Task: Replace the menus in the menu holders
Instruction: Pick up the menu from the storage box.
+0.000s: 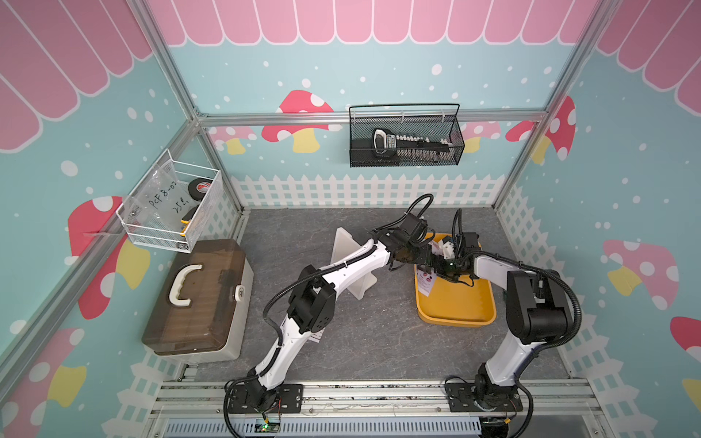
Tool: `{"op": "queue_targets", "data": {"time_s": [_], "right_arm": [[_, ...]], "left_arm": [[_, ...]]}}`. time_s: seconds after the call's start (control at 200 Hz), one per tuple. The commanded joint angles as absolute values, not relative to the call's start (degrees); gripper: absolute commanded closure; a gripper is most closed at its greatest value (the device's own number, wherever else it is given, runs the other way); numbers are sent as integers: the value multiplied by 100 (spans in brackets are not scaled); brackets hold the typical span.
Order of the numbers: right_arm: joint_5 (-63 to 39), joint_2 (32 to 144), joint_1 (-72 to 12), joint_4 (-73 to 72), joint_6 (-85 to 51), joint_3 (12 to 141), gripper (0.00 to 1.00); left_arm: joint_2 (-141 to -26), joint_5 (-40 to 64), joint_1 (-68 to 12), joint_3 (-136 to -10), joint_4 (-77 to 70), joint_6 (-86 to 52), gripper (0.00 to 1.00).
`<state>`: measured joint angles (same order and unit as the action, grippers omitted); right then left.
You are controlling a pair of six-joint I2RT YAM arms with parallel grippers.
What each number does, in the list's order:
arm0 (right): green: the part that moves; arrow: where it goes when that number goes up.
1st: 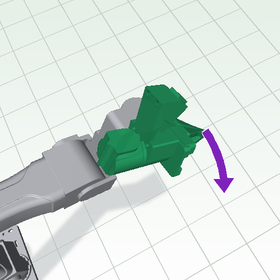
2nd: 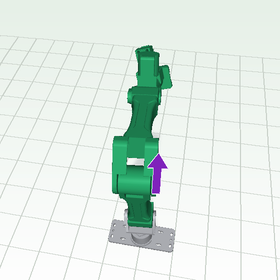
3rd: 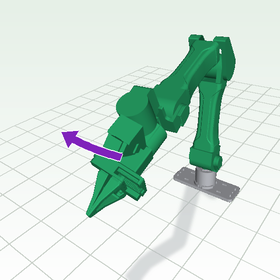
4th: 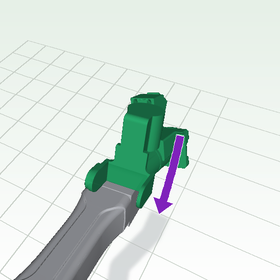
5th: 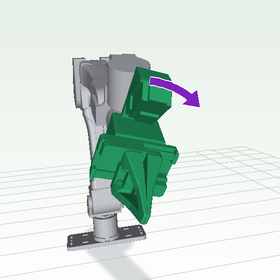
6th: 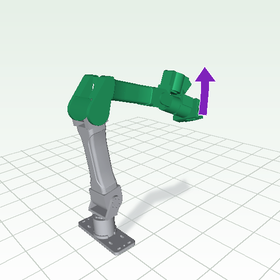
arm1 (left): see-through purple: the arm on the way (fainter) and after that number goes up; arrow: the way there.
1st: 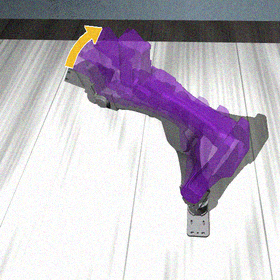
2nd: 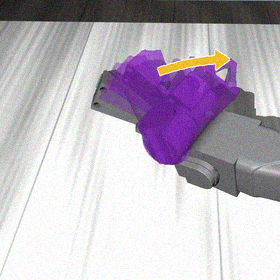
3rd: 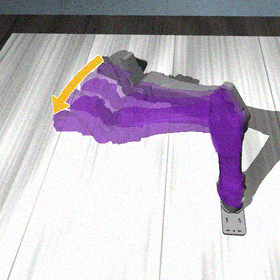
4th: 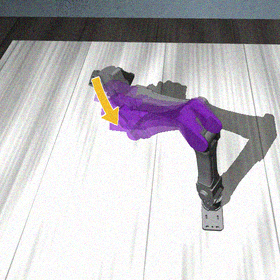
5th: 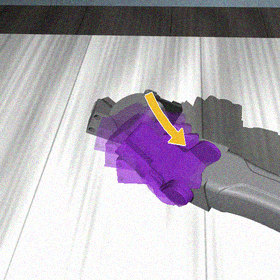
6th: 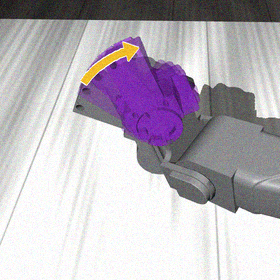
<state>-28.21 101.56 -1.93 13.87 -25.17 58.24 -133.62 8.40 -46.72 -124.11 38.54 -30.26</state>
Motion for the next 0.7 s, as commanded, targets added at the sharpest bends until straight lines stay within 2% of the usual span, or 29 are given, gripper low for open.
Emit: {"op": "queue_targets", "data": {"time_s": [0.0,0.155,0.4,0.695], "right_arm": [[-3064,10151,-185,1869,-2365,5739,3],[-3015,10186,-134,1994,-2303,5801,3],[-2988,10218,-123,2082,-2303,5936,3],[-3024,10169,-123,2110,-2277,5968,4]], "left_arm": [[-13456,65,-4253,-12039,4160,-3239,40],[-12686,384,-4125,-10957,3063,-3409,35],[-12162,712,-4061,-10465,2493,-3427,35],[-12783,606,-4220,-11426,3267,-3185,35]]}}
